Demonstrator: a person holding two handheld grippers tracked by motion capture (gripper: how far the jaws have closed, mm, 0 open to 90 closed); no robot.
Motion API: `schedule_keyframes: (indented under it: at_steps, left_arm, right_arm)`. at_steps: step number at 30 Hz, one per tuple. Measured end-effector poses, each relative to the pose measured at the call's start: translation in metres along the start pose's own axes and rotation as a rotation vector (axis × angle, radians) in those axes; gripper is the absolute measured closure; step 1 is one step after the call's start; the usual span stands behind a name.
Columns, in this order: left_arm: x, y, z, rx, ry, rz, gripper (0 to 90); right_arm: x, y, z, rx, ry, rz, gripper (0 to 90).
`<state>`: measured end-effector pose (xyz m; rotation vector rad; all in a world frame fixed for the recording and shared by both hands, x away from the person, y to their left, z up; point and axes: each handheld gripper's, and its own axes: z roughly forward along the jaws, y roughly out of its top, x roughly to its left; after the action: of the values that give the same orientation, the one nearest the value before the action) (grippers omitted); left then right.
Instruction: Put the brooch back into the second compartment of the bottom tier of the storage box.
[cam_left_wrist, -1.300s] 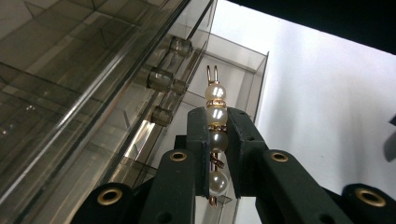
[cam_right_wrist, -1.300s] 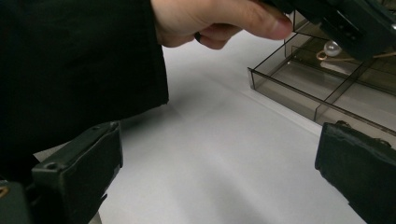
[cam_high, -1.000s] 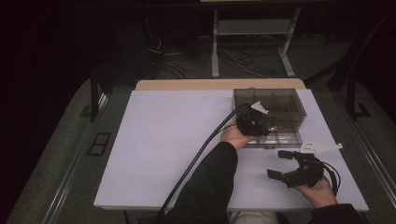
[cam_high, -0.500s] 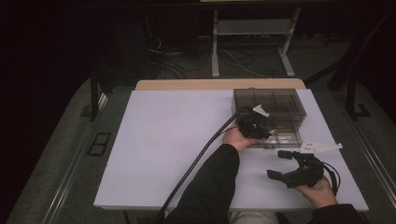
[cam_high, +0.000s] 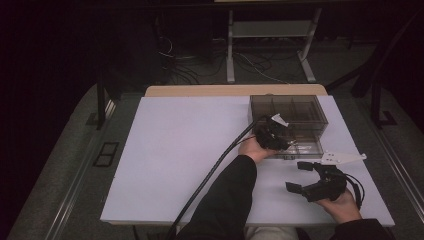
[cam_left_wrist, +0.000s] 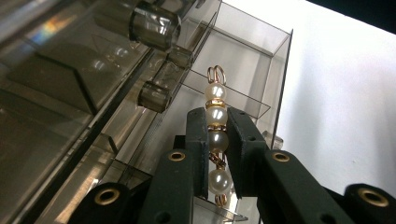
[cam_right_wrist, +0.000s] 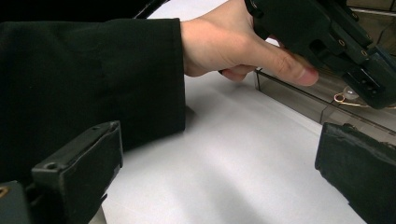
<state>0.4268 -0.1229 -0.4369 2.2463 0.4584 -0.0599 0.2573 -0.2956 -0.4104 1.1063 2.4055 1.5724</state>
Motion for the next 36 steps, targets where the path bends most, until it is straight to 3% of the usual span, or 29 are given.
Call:
schedule_keyframes:
  at_steps: [9, 15, 27, 36]
  left_arm:
    - [0.001, 0.001, -0.003, -0.004, -0.021, -0.007, 70.5]
    - [-0.003, 0.004, -0.010, -0.026, -0.050, -0.002, 58.4]
    - [-0.012, 0.012, -0.033, -0.042, -0.113, 0.003, 39.7]
    - [-0.017, 0.013, -0.054, -0.037, -0.114, 0.019, 23.6]
  right_arm:
    - [0.000, 0.000, 0.000, 0.000, 0.001, -0.001, 0.5]
    - [0.000, 0.000, 0.000, 0.000, -0.001, 0.001, 0.6]
    - [0.000, 0.000, 0.000, -0.002, -0.003, -0.001, 0.6]
    - [0.000, -0.001, 0.000, 0.002, -0.005, 0.002, 0.6]
